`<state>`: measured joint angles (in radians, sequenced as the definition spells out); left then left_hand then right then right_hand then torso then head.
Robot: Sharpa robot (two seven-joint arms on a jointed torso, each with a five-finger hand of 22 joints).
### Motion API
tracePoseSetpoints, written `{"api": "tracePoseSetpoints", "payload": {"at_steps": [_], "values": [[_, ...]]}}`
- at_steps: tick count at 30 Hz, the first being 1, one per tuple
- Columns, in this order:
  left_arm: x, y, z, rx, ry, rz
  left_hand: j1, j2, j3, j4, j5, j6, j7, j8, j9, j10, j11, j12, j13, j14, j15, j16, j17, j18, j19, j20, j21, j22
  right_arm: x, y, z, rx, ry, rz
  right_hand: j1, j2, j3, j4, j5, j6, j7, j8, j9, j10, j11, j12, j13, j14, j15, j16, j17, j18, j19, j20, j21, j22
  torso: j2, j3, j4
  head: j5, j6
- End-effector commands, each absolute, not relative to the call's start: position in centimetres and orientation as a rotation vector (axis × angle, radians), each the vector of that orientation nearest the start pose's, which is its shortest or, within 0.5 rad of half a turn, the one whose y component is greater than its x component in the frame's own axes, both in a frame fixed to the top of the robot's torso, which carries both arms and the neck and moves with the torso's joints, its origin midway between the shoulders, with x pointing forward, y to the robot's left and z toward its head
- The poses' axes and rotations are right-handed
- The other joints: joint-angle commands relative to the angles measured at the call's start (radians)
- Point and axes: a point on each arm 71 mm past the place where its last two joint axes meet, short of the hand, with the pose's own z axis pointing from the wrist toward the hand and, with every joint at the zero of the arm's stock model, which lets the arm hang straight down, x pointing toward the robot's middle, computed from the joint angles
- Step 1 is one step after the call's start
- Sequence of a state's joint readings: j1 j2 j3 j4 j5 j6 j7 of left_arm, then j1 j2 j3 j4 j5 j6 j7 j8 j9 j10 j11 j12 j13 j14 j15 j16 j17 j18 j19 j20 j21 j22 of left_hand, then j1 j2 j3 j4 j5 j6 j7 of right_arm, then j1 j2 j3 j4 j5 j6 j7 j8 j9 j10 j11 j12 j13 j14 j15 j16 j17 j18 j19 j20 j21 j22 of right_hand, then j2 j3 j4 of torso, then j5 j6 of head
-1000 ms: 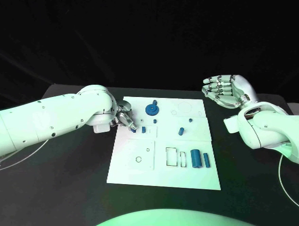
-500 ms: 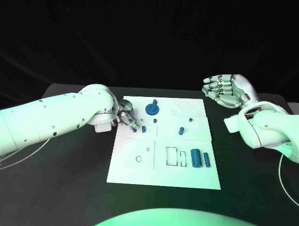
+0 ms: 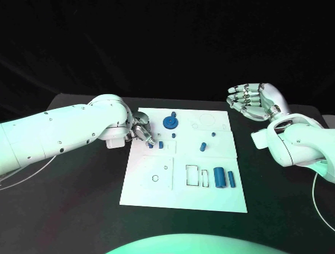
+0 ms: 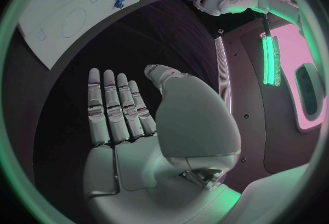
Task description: Assemble the parts on the task board
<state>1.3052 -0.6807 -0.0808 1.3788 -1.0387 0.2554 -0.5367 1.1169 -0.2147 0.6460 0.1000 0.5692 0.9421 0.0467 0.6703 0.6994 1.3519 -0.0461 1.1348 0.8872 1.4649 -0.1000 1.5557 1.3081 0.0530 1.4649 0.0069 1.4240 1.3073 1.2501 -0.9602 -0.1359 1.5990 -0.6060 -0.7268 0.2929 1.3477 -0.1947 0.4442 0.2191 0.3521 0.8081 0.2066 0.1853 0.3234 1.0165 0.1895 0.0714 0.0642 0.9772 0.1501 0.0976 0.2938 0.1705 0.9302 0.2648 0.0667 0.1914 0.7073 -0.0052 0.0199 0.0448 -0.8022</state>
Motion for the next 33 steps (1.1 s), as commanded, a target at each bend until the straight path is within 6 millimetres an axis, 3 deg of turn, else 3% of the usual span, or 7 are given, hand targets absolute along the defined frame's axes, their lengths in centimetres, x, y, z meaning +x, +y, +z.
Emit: {"api": "tracePoseSetpoints", "payload": {"at_steps": [1, 33], "values": [[50.25, 17.21, -21.29, -0.022, 2.436, -0.376, 0.015, 0.02, 0.073, -0.072, 0.005, 0.025, -0.025, 0.007, 0.002, 0.01, -0.005, 0.005, 0.004, 0.1, -0.007, 0.005, 0.24, -0.007, 0.041, -0.006, 0.004, 0.08, 47.1, -25.49, -16.62, 0.567, 1.317, 1.004, -0.006, 0.0, -0.006, 0.002, 0.006, 0.008, 0.047, -0.005, -0.001, 0.002, 0.007, -0.007, -0.001, 0.002, 0.007, -0.005, -0.001, 0.013, -0.006, 0.0, -0.004, -0.001, 0.0, -0.0003, 0.0005, 0.0, 0.002], [50.12, 17.35, -21.25, 0.024, 2.426, -0.334, 0.028, 0.022, 0.095, -0.08, 0.01, 0.034, -0.026, 0.011, 0.004, 0.02, -0.007, 0.011, 0.016, 0.106, -0.009, 0.015, 0.263, -0.006, 0.04, -0.009, 0.0, 0.075, 47.11, -25.4, -16.6, 0.565, 1.315, 1.006, -0.009, 0.001, -0.009, 0.004, 0.006, 0.009, 0.049, -0.007, -0.002, 0.002, 0.008, -0.007, -0.001, 0.002, 0.008, -0.007, -0.004, 0.013, -0.007, 0.001, -0.004, -0.006, 0.0, -0.0002, 0.0003, 0.003, -0.003]]}}
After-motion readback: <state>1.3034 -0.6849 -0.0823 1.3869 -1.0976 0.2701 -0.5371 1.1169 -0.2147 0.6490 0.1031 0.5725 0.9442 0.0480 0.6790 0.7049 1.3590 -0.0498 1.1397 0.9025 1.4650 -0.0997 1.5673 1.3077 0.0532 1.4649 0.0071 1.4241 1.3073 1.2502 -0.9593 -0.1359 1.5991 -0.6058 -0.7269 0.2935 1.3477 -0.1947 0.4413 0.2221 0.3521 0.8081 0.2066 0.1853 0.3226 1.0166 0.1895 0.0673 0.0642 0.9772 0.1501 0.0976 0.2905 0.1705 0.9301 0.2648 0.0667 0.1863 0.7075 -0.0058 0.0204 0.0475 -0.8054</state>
